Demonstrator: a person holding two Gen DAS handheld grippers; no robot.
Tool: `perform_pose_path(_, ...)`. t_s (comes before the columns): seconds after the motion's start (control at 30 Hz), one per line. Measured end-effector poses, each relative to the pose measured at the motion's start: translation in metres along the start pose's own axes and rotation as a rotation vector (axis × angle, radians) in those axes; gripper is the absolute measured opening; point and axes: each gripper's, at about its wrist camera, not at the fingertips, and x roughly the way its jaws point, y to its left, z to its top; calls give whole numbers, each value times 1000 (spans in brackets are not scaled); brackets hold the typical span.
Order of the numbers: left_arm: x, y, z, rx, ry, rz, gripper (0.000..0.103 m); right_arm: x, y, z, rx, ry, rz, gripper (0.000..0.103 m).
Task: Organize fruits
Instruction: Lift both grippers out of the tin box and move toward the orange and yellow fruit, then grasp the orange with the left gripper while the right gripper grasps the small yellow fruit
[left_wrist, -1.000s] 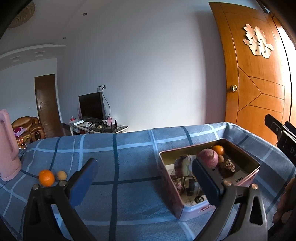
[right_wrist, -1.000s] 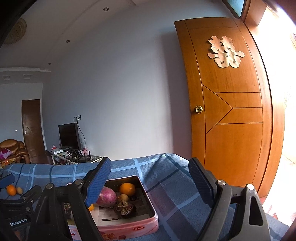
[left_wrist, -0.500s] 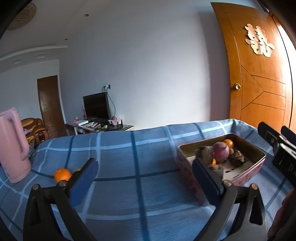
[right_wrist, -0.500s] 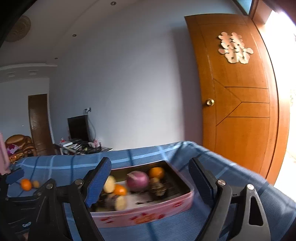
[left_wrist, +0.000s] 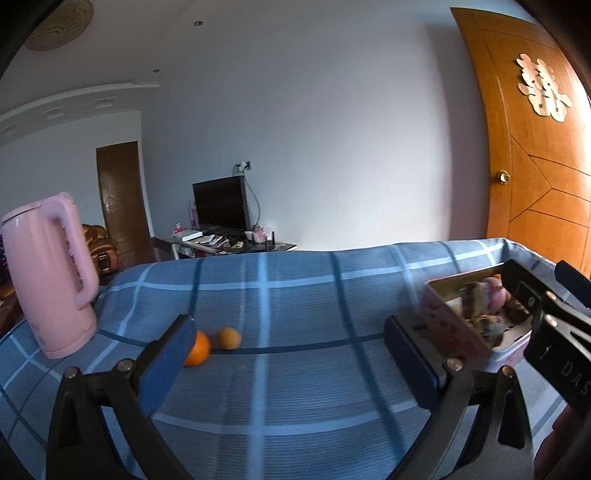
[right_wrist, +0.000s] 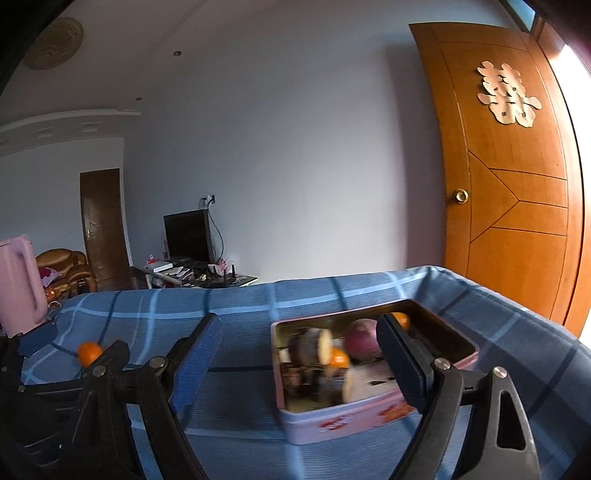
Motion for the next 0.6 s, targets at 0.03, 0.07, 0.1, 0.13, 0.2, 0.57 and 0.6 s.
perform_pose_path(0.03,1,5,0,-5,3,5,103,1,6,0,-1,3,8,87)
perform_pose_path(0.07,2,12,-1,-12,9,11,103,3,11,0,0,6,17,87)
perform_pose_path(0.1,4,18,-1,-17,12,18,103,5,18,0,1,11,27,87)
perform_pose_path(0.13,5,24,-1,-22,15,27,103,7,24,0,0,16,35,87)
perform_pose_path(0.2,8,37,-2,-32,23,47,103,11,37,-1,7,26,55,87)
perform_pose_path(0.57,25,107,-4,-79,74,108,103,31,103,-3,-7,68,143,87)
perform_pose_path(0.6,27,118,-5,-93,85,122,103,33,107,-3,-3,72,149,87)
